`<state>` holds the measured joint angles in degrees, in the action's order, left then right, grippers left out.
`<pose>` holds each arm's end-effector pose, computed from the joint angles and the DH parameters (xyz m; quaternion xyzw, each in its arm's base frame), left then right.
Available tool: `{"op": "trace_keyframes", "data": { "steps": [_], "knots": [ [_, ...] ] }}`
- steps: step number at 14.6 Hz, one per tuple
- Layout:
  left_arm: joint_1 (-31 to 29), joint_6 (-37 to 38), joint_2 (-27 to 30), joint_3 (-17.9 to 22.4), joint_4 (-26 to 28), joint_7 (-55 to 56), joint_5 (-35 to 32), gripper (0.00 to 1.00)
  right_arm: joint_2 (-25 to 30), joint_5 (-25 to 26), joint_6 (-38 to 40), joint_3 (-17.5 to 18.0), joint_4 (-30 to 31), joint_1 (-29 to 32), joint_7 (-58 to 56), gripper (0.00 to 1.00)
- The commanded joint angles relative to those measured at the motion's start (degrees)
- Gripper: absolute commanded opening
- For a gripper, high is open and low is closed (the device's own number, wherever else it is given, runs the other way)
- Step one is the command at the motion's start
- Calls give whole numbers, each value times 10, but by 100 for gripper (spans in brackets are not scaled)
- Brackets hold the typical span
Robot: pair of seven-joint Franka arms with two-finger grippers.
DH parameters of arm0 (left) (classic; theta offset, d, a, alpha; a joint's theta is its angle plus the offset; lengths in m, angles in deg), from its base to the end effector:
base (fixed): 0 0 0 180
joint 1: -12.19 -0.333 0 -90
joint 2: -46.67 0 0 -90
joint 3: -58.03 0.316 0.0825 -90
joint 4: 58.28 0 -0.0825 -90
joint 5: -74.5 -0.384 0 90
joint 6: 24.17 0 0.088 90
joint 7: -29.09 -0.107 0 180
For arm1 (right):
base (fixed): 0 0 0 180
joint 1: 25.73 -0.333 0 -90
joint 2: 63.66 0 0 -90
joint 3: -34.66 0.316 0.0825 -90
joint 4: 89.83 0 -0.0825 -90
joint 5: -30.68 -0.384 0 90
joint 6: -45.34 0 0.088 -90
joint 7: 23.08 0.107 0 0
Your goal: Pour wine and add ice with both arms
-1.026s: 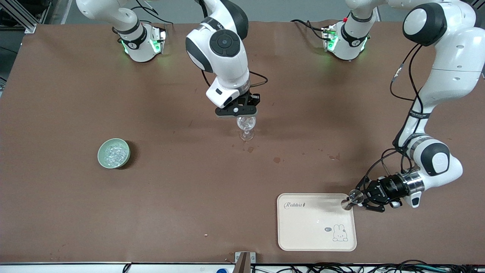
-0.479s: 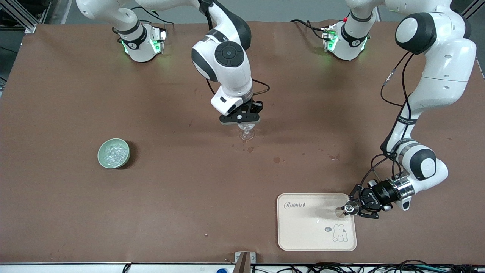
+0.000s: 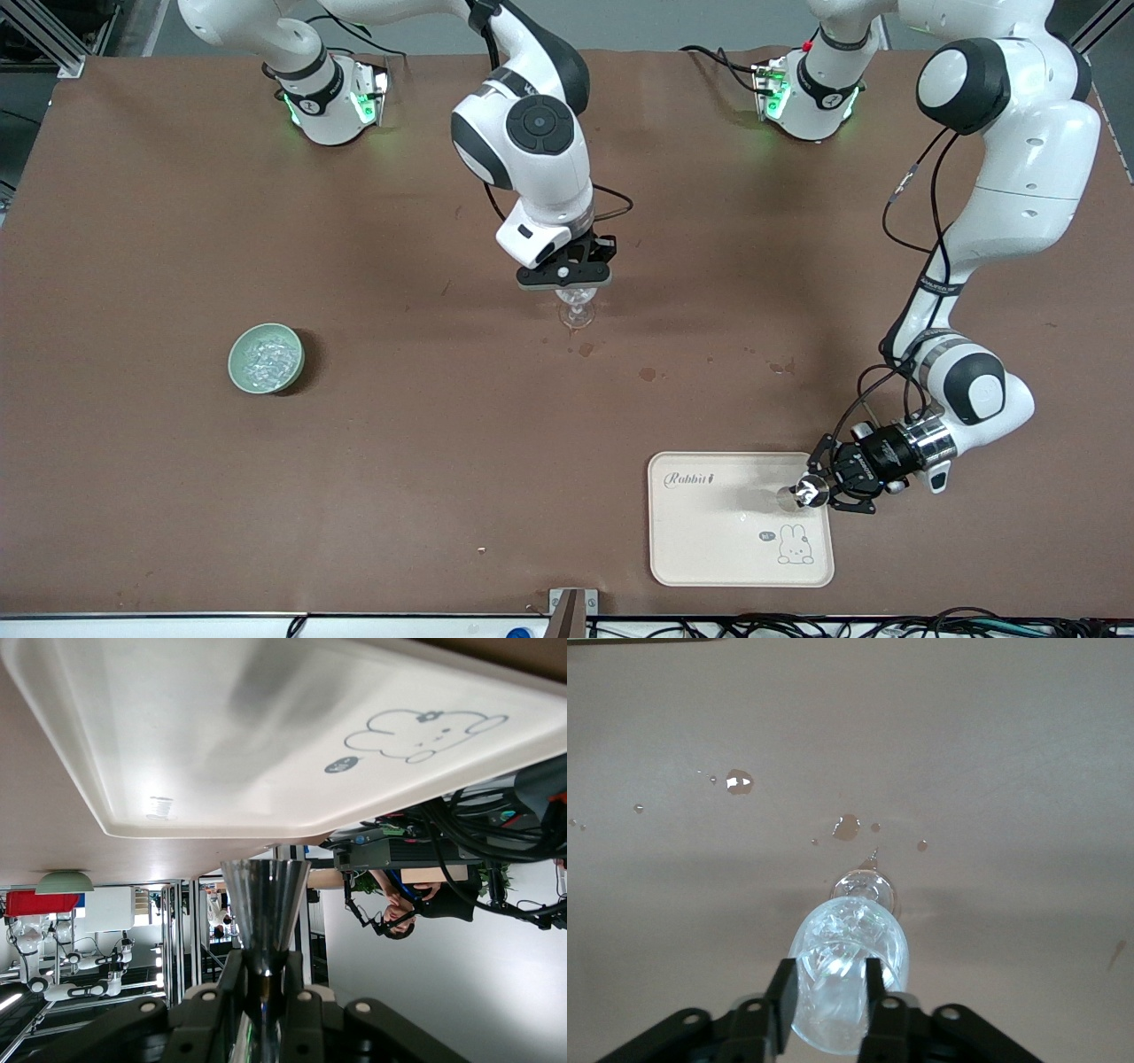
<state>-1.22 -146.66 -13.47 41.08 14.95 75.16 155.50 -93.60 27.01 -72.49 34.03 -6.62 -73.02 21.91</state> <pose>0.7511 -0.0288 0.1514 0.4549 0.6401 -0.3216 0.5290 0.4846 0.5205 0.3912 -0.9988 -0.0016 -0.0097 0.0475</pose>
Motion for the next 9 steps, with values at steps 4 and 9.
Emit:
{"op": "trace_keyframes", "data": {
  "steps": [4,9],
  "knots": [
    [5,-6,-30,0,-19,-40,12,1,7,7,27,-6,-1,-2,6,90],
    [5,-6,-39,3,-18,-63,12,2,74,18,91,-19,-1,57,5,92]
  ]
}}
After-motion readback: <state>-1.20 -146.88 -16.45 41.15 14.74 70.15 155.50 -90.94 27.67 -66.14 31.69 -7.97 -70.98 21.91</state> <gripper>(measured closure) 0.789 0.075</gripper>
